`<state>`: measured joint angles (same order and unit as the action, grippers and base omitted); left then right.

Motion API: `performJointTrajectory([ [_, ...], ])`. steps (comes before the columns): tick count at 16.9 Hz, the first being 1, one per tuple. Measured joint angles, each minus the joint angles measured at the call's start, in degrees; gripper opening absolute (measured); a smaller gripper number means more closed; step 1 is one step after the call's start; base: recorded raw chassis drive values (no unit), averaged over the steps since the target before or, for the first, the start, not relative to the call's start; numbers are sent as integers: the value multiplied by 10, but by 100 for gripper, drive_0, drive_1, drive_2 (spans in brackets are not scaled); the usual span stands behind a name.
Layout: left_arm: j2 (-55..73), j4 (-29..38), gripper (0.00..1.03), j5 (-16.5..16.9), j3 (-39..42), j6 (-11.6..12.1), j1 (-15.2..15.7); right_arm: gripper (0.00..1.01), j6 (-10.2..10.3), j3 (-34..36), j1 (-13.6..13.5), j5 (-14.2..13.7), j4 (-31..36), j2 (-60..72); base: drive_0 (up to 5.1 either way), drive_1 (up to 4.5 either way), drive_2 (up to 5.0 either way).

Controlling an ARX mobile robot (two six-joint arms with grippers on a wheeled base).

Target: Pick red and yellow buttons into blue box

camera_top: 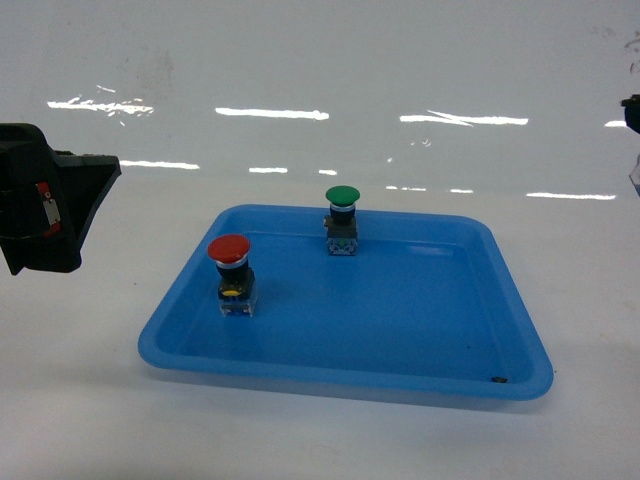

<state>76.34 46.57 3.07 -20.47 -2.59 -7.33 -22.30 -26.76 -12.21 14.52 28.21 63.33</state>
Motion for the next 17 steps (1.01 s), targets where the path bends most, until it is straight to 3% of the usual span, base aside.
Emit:
performJointTrajectory([
  [2, 0, 0, 98, 0, 0, 0, 0, 30, 0, 9, 3, -1, -3, -17, 0, 0, 0],
  [7, 65, -42, 98, 81, -59, -16, -26, 30, 0, 9, 3, -2, -4, -16, 0, 0, 0],
  [11, 100, -47, 98, 108, -73, -24, -50, 30, 0, 9, 3, -2, -4, -16, 0, 0, 0],
  [13, 122, -50, 98, 111, -82, -27, -65, 30, 0, 9, 3, -2, -4, -16, 0, 0, 0],
  [17, 140, -62, 98, 80, -96, -26, -71, 30, 0, 9, 3, -2, -4, -16, 0, 0, 0],
])
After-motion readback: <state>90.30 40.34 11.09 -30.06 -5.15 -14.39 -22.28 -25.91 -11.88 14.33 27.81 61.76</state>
